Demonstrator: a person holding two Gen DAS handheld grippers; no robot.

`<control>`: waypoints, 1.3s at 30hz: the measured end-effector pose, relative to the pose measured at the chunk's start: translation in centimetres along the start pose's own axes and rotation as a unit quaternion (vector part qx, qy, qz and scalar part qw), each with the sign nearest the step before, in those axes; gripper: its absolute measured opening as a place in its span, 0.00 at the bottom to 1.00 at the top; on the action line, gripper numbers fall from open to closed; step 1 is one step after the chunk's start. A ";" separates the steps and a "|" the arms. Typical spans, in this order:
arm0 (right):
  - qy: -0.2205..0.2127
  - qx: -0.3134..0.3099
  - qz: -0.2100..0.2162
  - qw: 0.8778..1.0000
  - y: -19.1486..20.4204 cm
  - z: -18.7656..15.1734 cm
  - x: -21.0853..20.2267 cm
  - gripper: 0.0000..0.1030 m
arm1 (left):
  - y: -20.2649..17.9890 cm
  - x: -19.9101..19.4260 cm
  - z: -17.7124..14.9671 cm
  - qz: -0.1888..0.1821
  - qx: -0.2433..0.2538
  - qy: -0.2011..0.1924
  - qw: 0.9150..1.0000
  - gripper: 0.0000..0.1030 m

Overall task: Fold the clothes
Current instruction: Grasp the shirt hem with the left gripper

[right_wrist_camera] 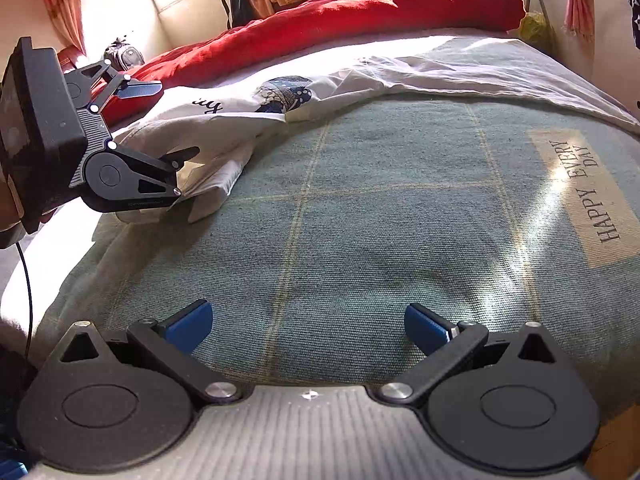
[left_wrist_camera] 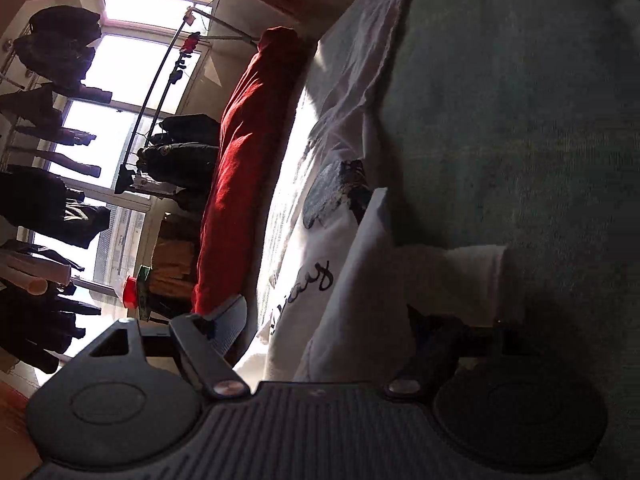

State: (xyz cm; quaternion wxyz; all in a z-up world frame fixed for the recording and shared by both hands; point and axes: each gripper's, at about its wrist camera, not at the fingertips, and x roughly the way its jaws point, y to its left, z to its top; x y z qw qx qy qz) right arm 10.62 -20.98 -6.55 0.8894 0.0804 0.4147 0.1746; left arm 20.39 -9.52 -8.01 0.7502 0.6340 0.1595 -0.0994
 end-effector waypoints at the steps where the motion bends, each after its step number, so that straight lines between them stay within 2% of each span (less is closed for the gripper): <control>1: 0.001 -0.001 0.000 1.000 0.0 0.0 0.0 1.00 | -0.8 0.0 0.4 0.010 0.030 -0.006 0.999 0.61; 3: 0.001 0.001 -0.001 1.000 -0.2 -0.1 -0.2 1.00 | -2.7 0.0 1.4 0.021 0.090 -0.011 0.996 0.32; 5: 0.000 0.007 -0.003 1.000 -0.5 -0.2 -0.4 1.00 | -3.4 -0.3 1.7 0.011 0.106 -0.016 0.994 0.16; 8: -0.002 0.016 -0.003 1.000 -1.0 -0.3 -0.7 1.00 | -2.9 -0.6 2.0 -0.004 0.085 -0.014 0.996 0.07; 10: -0.003 0.023 -0.003 1.000 -1.3 -0.4 -0.8 1.00 | -0.9 -0.9 2.0 -0.010 0.029 -0.011 0.999 0.06; 13: -0.005 0.029 0.000 1.000 -1.5 -0.5 -1.0 1.00 | 2.4 -1.7 1.7 -0.010 -0.046 -0.016 0.999 0.05; 16: -0.005 0.030 0.003 1.000 -1.4 -0.5 -1.3 1.00 | 5.0 -3.0 1.1 0.004 -0.078 -0.030 0.996 0.05; 19: -0.008 0.029 0.006 1.000 -1.1 -0.5 -1.5 1.00 | 6.9 -4.5 0.5 -0.005 -0.115 -0.042 0.992 0.05; 21: -0.011 0.028 0.009 1.000 -0.9 -0.5 -1.7 1.00 | 7.5 -5.3 0.0 0.003 -0.127 -0.045 0.991 0.05; 25: -0.011 0.025 0.011 1.000 -0.6 -0.6 -1.8 1.00 | 8.7 -5.4 -2.0 -0.020 -0.183 -0.026 0.982 0.05; 27: -0.010 0.025 0.012 1.000 -0.5 -0.6 -1.8 1.00 | 8.7 -5.2 -2.9 -0.020 -0.196 -0.013 0.980 0.05; 30: -0.009 0.026 0.013 1.000 -0.6 -0.7 -2.0 1.00 | 9.2 -5.9 -4.5 -0.028 -0.243 -0.009 0.970 0.02; 31: -0.009 0.026 0.012 1.000 -0.7 -0.7 -2.1 1.00 | 9.2 -6.2 -4.6 -0.038 -0.244 -0.014 0.969 0.03; 33: -0.008 0.029 0.009 1.000 -0.9 -0.8 -2.1 1.00 | 8.5 -6.1 -4.2 -0.052 -0.217 -0.013 0.975 0.12; 38: -0.004 0.040 0.009 0.999 -1.2 -1.0 -2.0 1.00 | 6.0 -5.0 -2.5 -0.073 -0.154 -0.007 0.985 0.14; 39: -0.005 0.038 0.011 0.999 -1.1 -1.0 -2.1 1.00 | 5.4 -4.8 -1.9 -0.078 -0.135 -0.008 0.988 0.17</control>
